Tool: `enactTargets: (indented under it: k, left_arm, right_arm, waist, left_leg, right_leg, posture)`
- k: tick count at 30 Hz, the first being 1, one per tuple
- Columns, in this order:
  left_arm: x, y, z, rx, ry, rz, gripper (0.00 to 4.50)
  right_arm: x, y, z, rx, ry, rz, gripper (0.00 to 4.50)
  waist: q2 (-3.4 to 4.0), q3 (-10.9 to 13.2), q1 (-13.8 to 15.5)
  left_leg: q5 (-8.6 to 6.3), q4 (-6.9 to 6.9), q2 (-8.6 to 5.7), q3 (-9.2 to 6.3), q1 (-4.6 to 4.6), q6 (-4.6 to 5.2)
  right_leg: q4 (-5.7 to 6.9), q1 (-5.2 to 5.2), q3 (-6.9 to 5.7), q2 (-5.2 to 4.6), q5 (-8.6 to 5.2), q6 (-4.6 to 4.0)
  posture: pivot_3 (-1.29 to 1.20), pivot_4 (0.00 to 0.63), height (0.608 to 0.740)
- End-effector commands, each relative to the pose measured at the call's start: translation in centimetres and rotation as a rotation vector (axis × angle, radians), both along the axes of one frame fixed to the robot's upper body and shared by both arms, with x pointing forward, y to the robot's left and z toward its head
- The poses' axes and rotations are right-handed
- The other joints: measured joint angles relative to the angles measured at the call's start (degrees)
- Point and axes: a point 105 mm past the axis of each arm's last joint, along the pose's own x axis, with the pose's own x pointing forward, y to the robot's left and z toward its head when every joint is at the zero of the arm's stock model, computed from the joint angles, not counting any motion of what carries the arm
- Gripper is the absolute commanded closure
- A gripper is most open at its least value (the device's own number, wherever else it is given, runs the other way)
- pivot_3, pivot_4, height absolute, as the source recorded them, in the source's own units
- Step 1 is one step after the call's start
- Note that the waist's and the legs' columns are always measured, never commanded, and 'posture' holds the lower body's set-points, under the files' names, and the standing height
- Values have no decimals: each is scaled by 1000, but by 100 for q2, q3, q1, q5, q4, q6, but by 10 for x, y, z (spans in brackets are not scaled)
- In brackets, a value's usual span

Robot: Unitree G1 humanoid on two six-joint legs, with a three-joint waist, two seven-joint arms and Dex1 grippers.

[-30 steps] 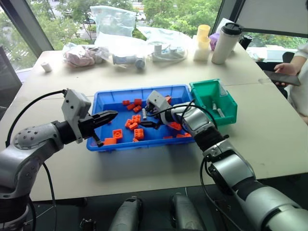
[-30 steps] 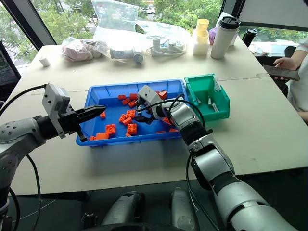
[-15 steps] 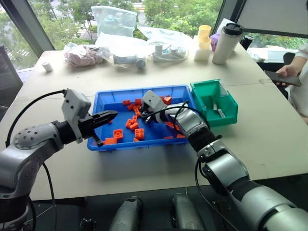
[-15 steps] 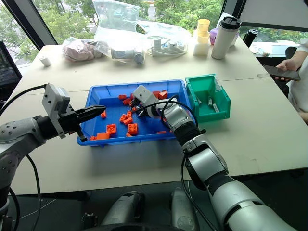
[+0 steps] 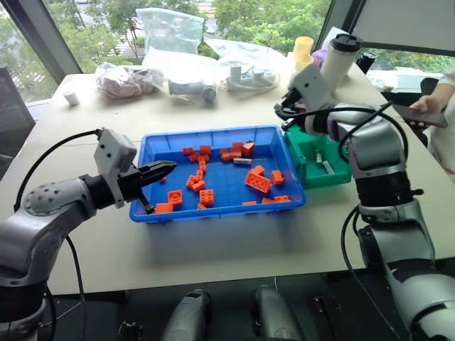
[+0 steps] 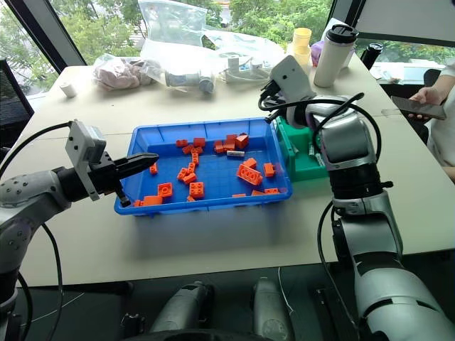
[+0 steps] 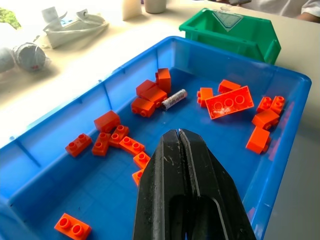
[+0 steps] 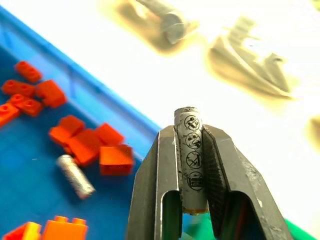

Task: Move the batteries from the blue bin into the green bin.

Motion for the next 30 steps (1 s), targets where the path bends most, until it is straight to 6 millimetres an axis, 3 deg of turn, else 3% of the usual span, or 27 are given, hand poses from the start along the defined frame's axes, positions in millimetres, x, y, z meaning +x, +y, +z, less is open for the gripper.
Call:
enactTargets:
  k: [1,3,6,8,10,14,16,18,20,24,30]
  left_arm:
    - [0,-3,7,5,-42,-22,4500]
    - [2,-3,7,3,-43,-27,4500]
    - [3,-4,7,9,-46,-36,4500]
    - [4,-4,8,11,-51,-38,4500]
    - [5,-4,10,8,-56,-39,4500]
    - [5,-4,10,10,-55,-38,4500]
    - [4,-3,10,9,-53,-38,4500]
    - [4,-3,9,10,-50,-39,4500]
    - [4,-4,9,10,-49,-39,4500]
    - [5,-5,9,6,-51,-38,4500]
    - [2,-6,11,1,-56,-32,4500]
  right_arm:
    - [-2,-43,-1,-9,-10,-141,4416]
    - [-5,-61,-13,-32,26,-186,4416]
    - [-10,-60,-33,-12,84,-153,4416]
    - [-12,-57,-41,-2,103,-142,3377]
    - [-14,-54,-40,7,100,-132,2694]
    - [-16,-52,-16,16,36,-131,649]
    - [-19,-37,-2,42,2,-75,62]
    - [-21,-16,5,97,-9,4,62]
    - [-25,16,-3,138,30,116,62]
    - [-29,53,-23,189,110,240,62]
    - [-27,78,-73,184,268,321,62]
  waist:
    - [0,0,-5]
    - [0,0,-15]
    - [1,1,-53]
    - [1,1,-56]
    - [1,1,-49]
    - [1,1,-18]
    - [2,1,-13]
    - [1,1,-25]
    - [0,1,-46]
    - [0,1,-33]
    - [-1,0,-1]
  left_leg:
    - [0,0,0,4,0,0]
    - [0,0,0,5,0,1]
    - [0,-4,5,10,1,1]
    - [0,-4,8,12,3,1]
    - [0,-3,8,13,3,1]
    - [0,0,6,12,2,1]
    - [0,0,6,11,2,1]
    - [0,-1,6,10,2,1]
    - [0,-2,7,10,2,1]
    - [0,-1,9,8,3,1]
    - [0,6,-1,1,0,1]
  right_leg:
    - [-1,0,2,-1,0,0]
    - [-1,0,2,-3,0,0]
    - [0,-2,7,-1,0,0]
    - [1,-2,9,2,0,0]
    - [2,-2,10,3,0,0]
    - [2,-2,9,2,0,0]
    - [1,-1,9,2,0,0]
    - [1,-2,8,2,0,0]
    - [2,-2,8,3,0,0]
    - [3,-1,7,4,0,0]
    - [0,5,1,1,0,1]
  posture:
    - [0,150,740]
    - [0,150,740]
    - [0,150,740]
    - [0,150,740]
    - [0,150,740]
    - [0,150,740]
    - [0,150,740]
    - [0,150,740]
    - [0,150,740]
    - [0,150,740]
    - [0,150,740]
